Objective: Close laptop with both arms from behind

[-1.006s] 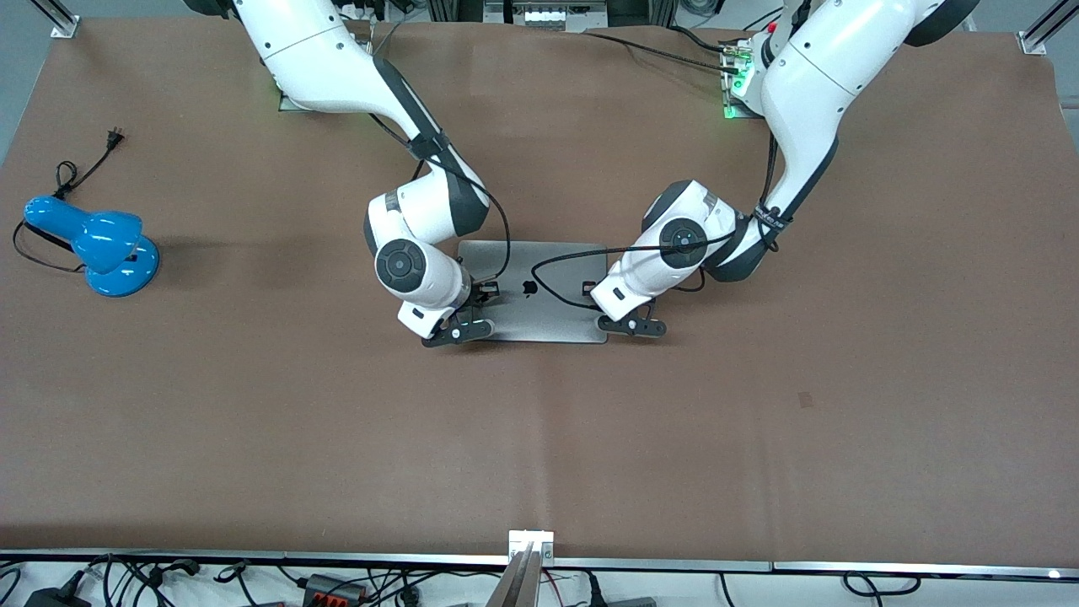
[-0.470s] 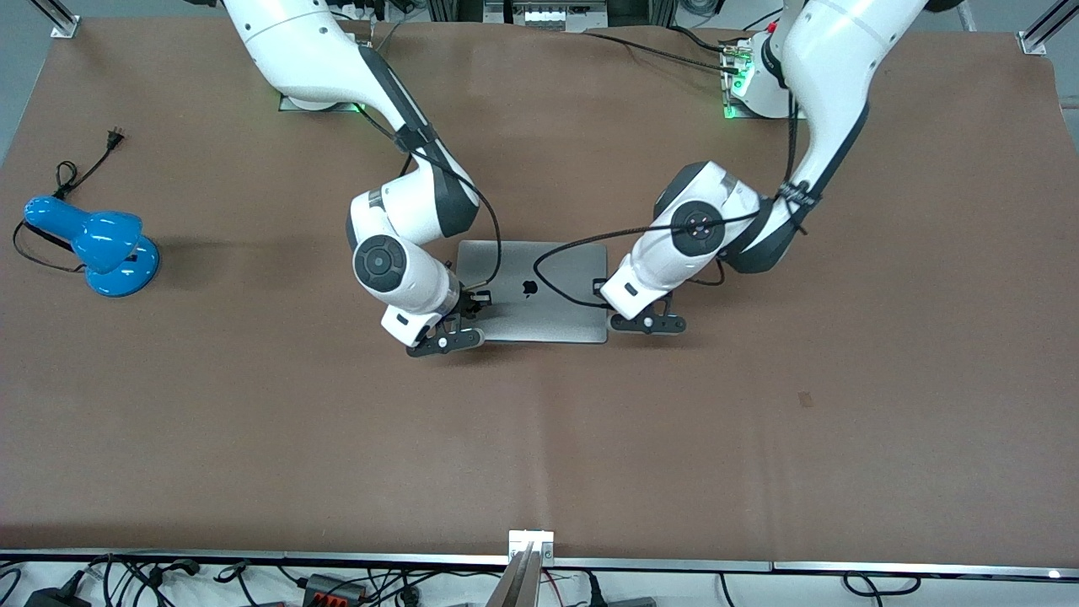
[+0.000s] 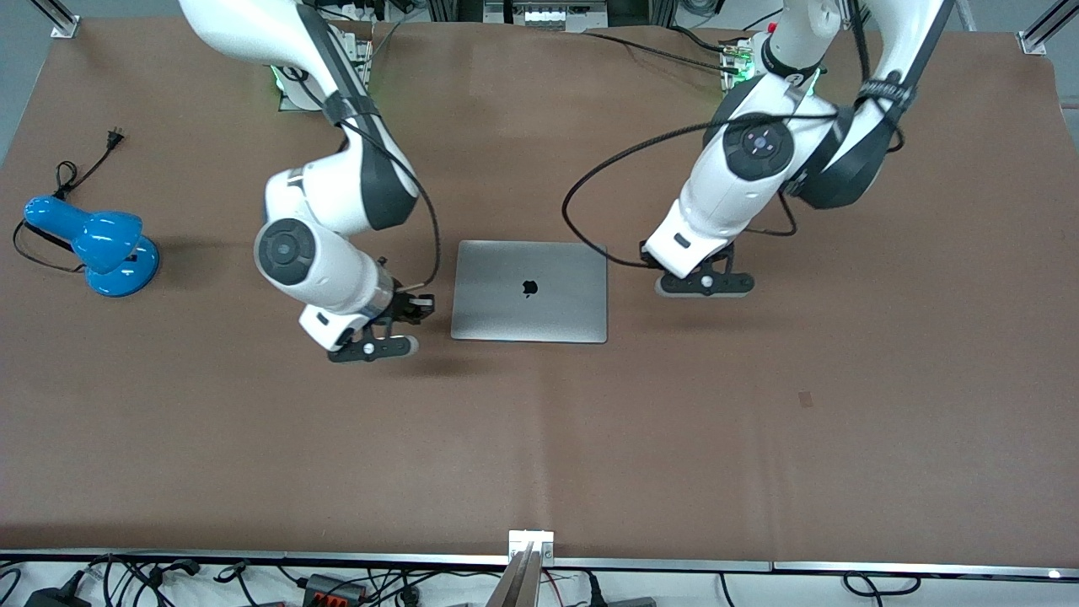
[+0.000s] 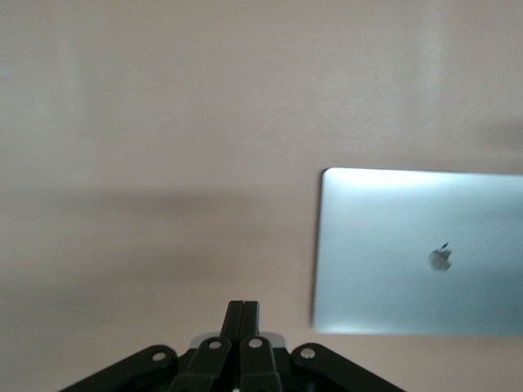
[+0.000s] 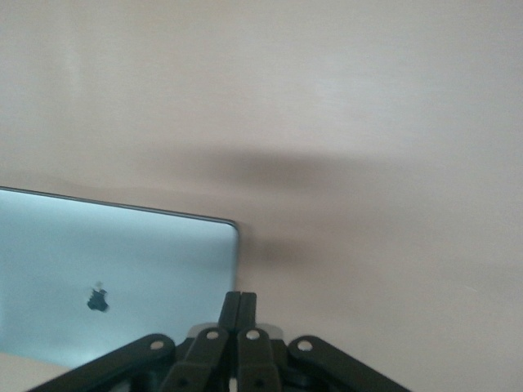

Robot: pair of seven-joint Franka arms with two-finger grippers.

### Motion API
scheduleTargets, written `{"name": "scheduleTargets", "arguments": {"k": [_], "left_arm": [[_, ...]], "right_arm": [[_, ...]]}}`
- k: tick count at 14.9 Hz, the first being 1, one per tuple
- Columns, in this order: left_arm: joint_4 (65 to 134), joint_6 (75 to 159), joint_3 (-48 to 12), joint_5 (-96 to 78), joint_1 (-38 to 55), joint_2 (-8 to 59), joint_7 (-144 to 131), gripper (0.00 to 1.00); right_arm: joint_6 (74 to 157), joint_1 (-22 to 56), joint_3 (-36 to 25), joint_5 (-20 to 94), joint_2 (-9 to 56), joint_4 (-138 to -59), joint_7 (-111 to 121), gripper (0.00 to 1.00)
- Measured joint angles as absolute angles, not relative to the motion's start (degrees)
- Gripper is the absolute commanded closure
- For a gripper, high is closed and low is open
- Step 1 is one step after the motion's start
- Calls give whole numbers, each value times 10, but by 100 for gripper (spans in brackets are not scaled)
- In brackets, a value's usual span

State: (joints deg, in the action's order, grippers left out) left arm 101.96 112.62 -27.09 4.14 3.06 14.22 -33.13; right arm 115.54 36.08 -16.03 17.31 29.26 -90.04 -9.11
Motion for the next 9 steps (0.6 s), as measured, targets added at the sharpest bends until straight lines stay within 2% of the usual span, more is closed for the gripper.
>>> {"name": "scheduleTargets", "arguments": {"k": [1,2,6,9], "left_arm": [[1012,1096,-271,38,22,130,-314,100],[997,1062,-271,26,9,119,-292,100],[912,924,-270,-2,-60,100,-192,100],[876,866,-254,-4,-93,87,-113,100]], "right_arm": [[1140,361,-168,163,283,-900,-91,22],[1125,361,-175,155,274,-900,-91,0],[1079,361,-211,148,244,-891,-91,0],[1014,360,-255,147,229,-843,-91,0]]}}
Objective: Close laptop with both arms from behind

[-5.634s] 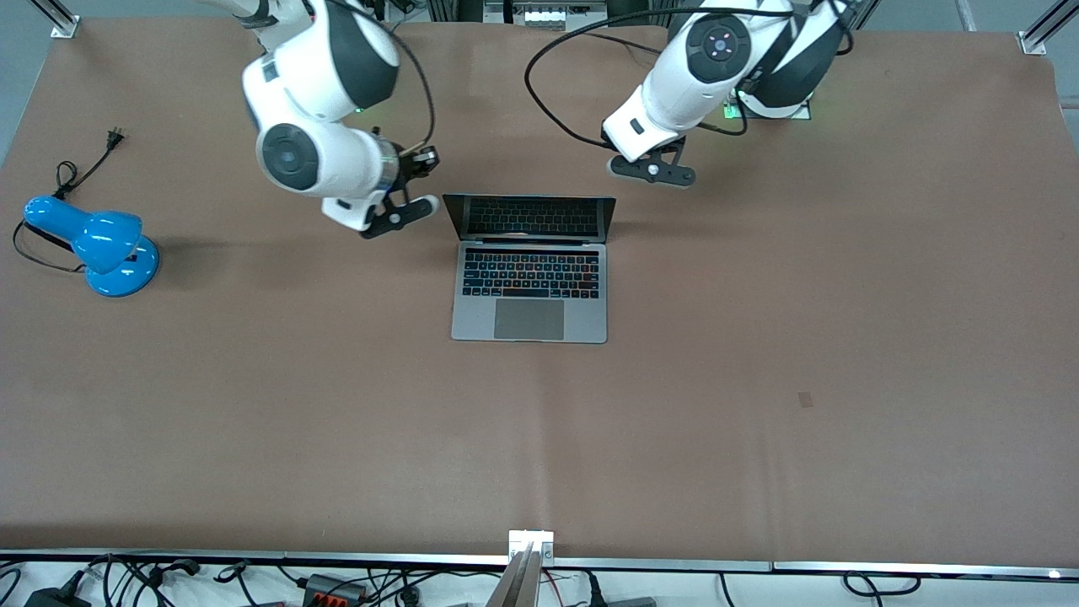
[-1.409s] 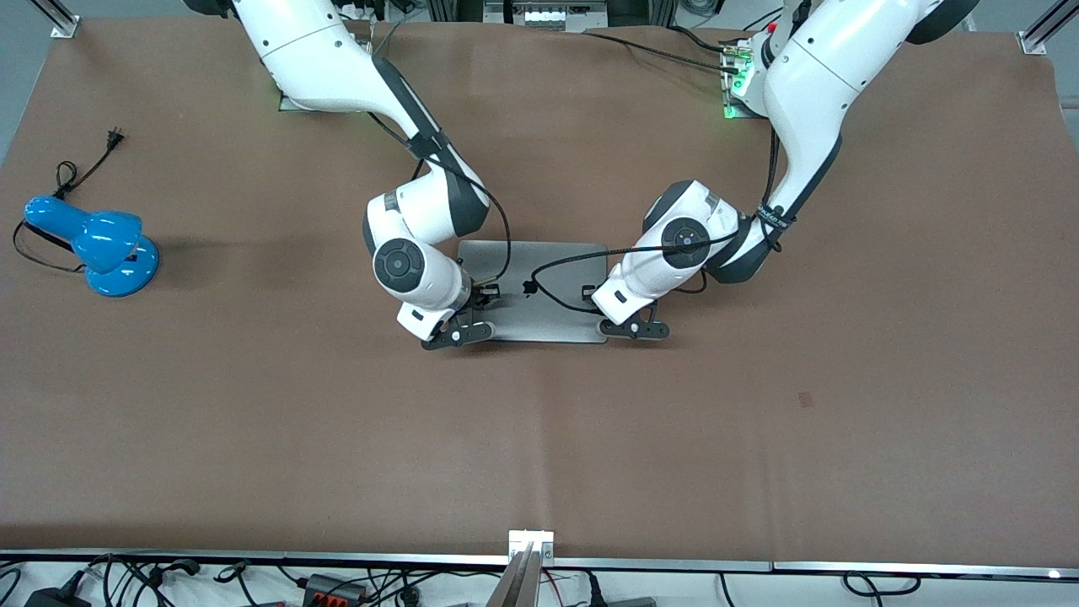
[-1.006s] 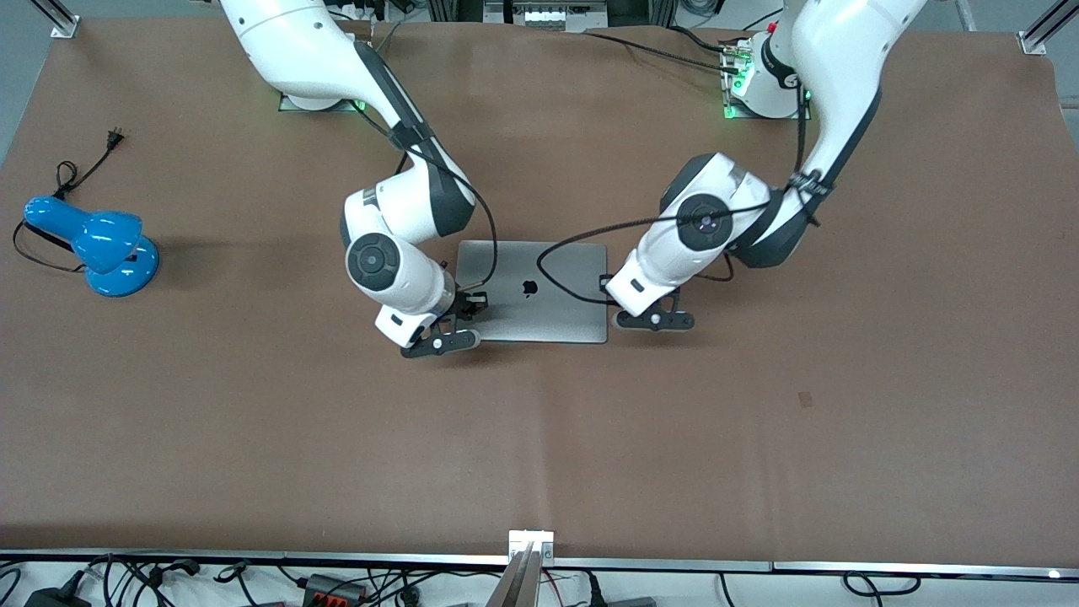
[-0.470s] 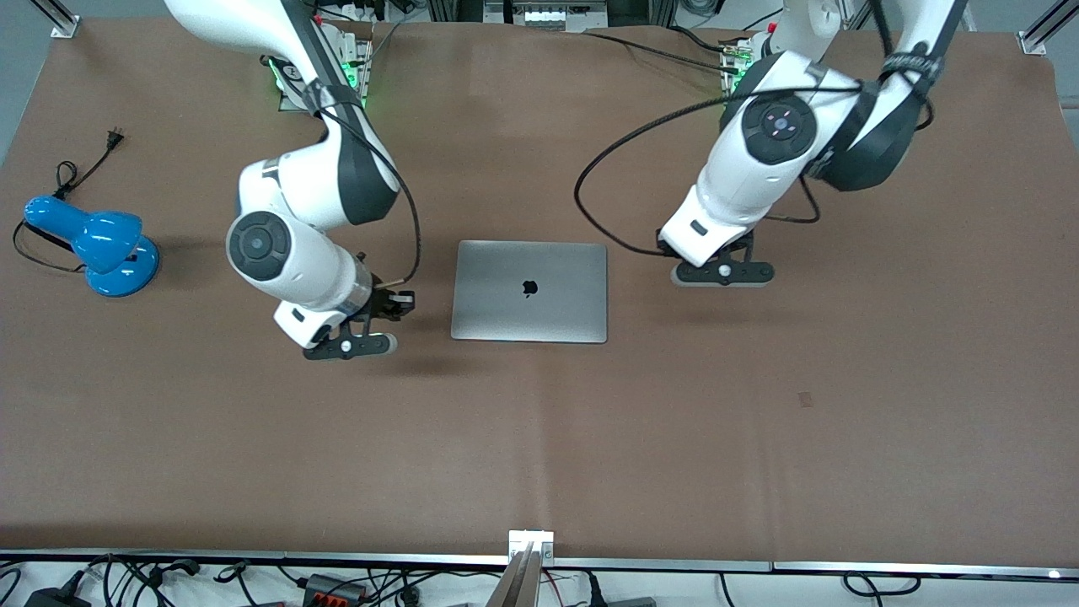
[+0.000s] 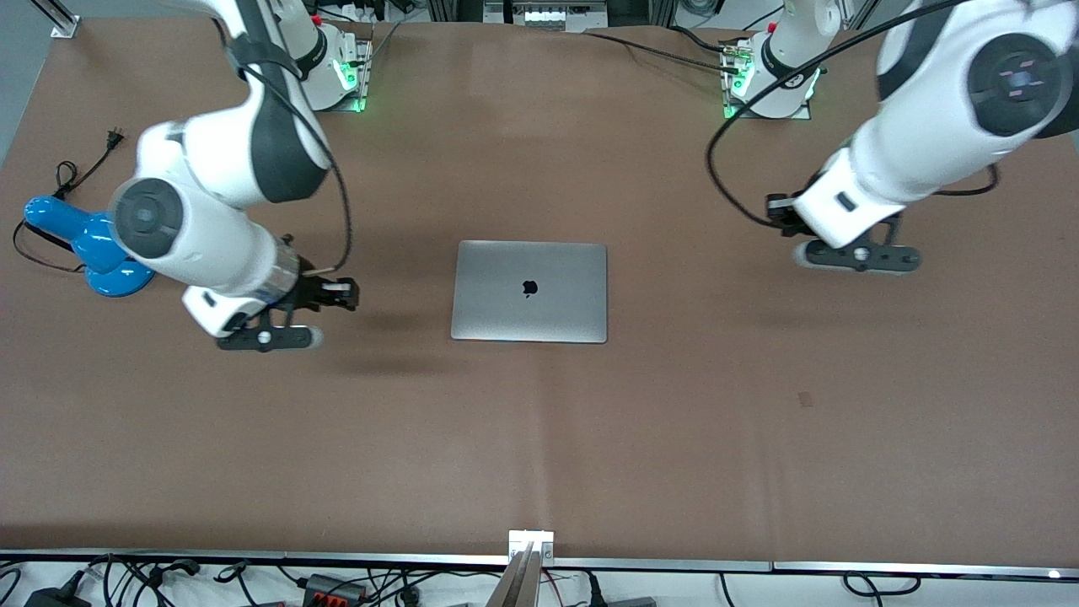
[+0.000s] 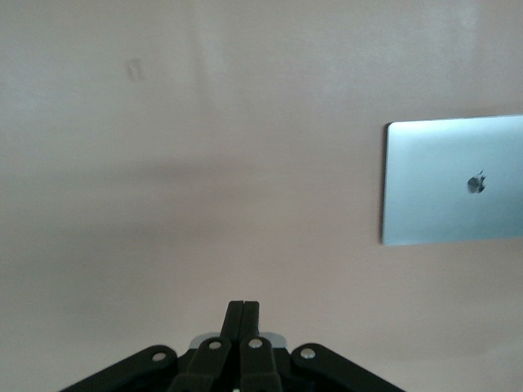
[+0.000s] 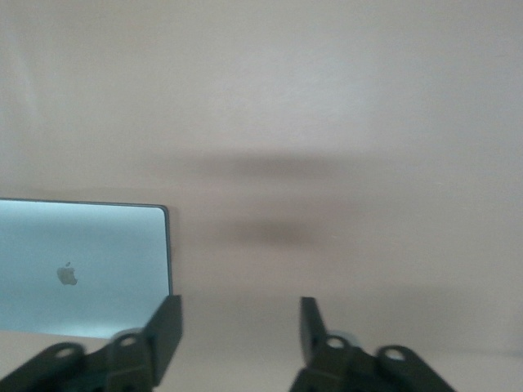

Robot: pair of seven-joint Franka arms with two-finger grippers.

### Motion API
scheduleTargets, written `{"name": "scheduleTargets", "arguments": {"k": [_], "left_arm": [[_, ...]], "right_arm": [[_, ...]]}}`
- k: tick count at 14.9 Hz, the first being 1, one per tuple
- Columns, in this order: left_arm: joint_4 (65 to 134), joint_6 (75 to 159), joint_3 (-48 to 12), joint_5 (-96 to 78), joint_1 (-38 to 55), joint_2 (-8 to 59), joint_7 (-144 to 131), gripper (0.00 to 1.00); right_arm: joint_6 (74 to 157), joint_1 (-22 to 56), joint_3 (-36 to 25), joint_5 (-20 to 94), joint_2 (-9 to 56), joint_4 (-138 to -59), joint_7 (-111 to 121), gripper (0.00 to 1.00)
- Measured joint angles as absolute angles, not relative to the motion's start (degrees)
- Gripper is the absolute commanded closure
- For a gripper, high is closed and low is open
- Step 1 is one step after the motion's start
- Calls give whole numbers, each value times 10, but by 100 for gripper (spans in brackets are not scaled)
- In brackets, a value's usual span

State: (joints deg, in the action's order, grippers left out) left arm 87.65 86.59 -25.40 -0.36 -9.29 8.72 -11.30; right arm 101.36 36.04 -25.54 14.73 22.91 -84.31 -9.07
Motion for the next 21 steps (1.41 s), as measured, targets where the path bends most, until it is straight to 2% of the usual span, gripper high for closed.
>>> {"name": "scheduleTargets", "arguments": {"k": [3,4,5,6,7,9,13,15,21], "left_arm": [[875,827,-211,-4,-95,61,-49,100],[876,822,-204,-4,-96,54,-41,94],[880,820,-200,-5,-96,48,-38,83],[883,820,-198,-5,-96,43,-38,50],[885,823,-196,-6,-96,40,-38,4],[886,835,-188,-9,-96,39,-37,0],[886,849,-180,-10,-96,39,-37,0],[886,849,-178,-10,-96,39,-37,0],[887,862,-139,-10,-95,27,-32,0]], "right_arm": [[964,357,-303,146,224,-799,-90,0],[960,357,-317,145,224,-792,-90,0],[958,355,-327,145,224,-789,-89,0],[958,352,-332,145,224,-787,-89,0],[958,343,-330,145,222,-786,-89,0],[958,295,-291,142,214,-784,-84,0],[959,135,-139,44,186,-779,-61,0],[959,74,-88,20,170,-779,-50,0],[959,21,-74,15,161,-779,-4,0]]}}
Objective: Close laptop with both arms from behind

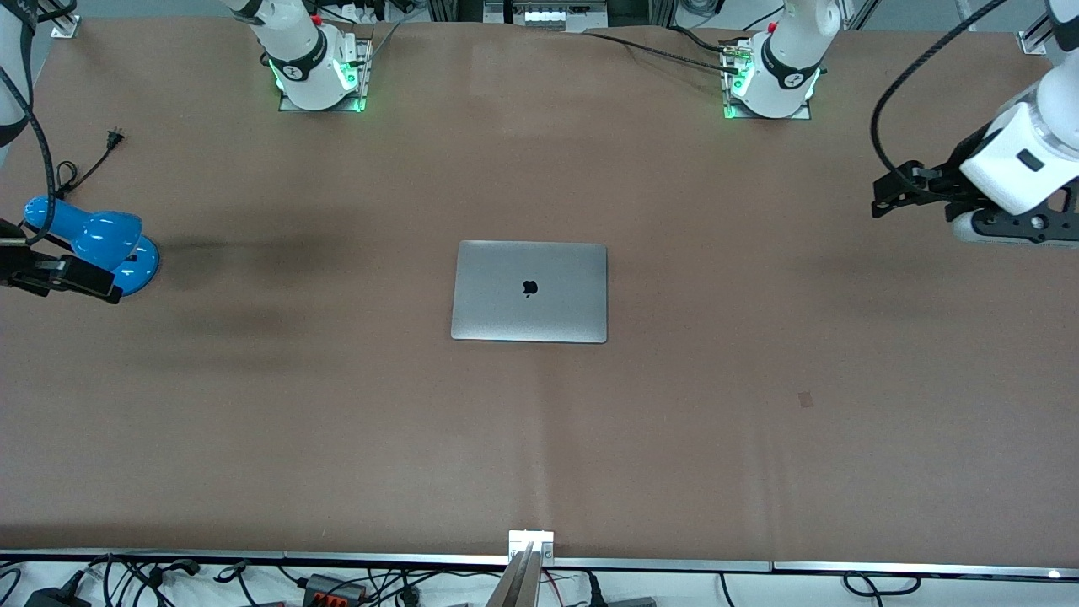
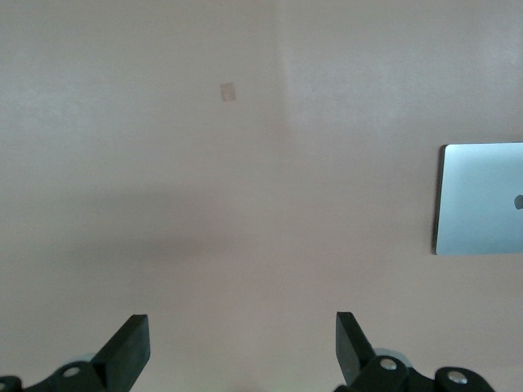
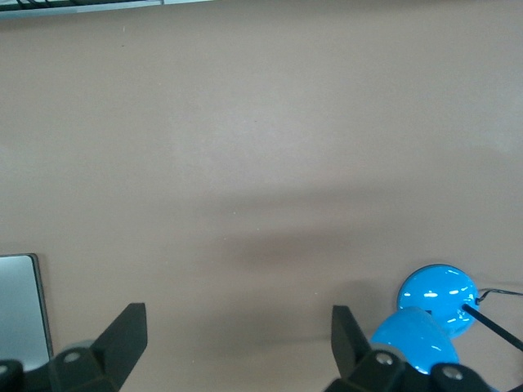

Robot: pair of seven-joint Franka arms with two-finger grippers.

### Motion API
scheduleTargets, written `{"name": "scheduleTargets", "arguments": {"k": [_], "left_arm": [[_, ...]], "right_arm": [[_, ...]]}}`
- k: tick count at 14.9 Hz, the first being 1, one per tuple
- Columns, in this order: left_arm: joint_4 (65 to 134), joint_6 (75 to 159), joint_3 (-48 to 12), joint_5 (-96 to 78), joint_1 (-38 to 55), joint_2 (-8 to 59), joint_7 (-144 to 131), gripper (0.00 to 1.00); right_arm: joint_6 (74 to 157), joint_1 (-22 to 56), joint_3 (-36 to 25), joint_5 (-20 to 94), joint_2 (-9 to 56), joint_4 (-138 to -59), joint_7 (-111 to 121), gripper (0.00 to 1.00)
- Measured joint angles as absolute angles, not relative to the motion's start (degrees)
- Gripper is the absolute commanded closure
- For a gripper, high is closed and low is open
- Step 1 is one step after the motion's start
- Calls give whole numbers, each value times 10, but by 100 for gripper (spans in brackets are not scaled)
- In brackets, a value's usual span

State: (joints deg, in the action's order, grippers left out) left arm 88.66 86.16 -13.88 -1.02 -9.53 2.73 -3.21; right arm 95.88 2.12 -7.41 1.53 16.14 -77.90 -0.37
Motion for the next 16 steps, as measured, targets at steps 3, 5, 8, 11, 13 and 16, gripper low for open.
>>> {"name": "scheduleTargets", "arguments": {"k": [3,5,8,11,13,16], "left_arm": [[887,853,-138,-11,-93,18,-32,0],[887,854,-138,-11,-92,13,-32,0],[887,855,-138,-11,-92,12,-32,0],[888,855,-138,-11,-92,12,-32,0],[888,855,-138,-11,-92,12,-32,0],[888,855,-138,-11,-92,12,-32,0]], "right_arm": [[958,23,-66,1,153,-784,-2,0],[964,24,-62,-1,136,-808,-2,0],[990,24,-62,-1,98,-872,-2,0],[1000,24,-62,-2,60,-928,-2,0],[997,24,-62,-2,37,-950,-2,0],[993,29,-58,-2,12,-963,0,0]]}}
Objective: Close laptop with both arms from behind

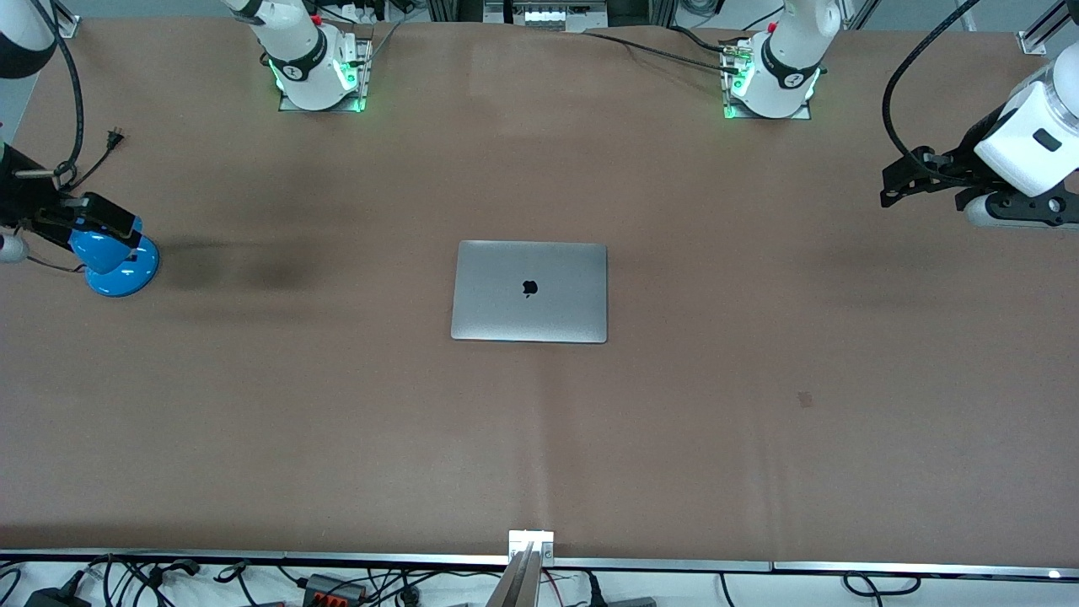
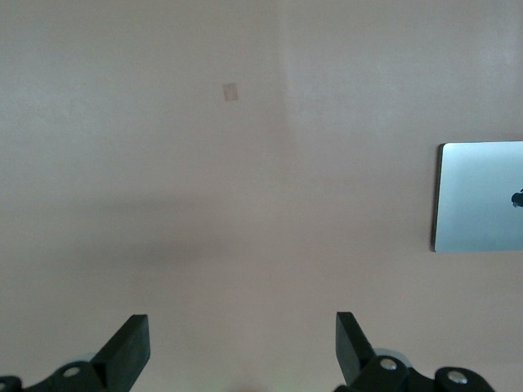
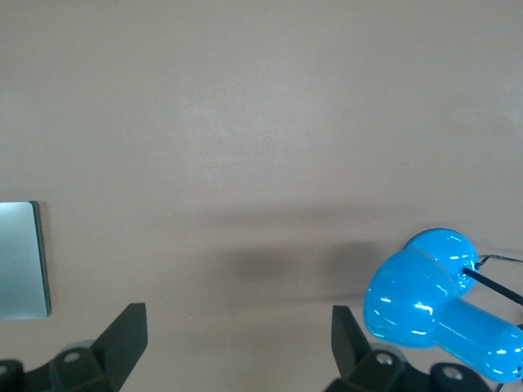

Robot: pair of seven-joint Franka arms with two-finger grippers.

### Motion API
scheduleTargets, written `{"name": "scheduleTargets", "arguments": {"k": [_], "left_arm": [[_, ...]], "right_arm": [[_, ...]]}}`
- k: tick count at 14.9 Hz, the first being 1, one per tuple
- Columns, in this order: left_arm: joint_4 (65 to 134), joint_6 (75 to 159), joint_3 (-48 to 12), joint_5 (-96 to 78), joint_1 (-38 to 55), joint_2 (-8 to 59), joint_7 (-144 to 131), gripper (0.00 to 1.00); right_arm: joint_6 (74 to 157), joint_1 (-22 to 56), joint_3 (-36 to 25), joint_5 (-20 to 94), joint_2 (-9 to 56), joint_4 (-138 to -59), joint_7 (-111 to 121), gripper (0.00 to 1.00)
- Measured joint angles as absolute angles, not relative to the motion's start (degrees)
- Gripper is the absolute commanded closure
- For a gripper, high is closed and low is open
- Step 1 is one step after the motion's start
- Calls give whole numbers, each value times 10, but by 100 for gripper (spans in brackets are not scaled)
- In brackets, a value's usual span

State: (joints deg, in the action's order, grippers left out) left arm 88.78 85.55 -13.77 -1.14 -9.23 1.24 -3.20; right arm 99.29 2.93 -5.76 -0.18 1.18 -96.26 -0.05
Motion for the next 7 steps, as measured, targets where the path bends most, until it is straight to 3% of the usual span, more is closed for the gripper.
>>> {"name": "scheduleTargets", "arguments": {"k": [7], "left_arm": [[888,856,-138,-11,-92,12,-32,0]], "right_arm": [[991,34,-55,-3,8,-969,1,0]]}}
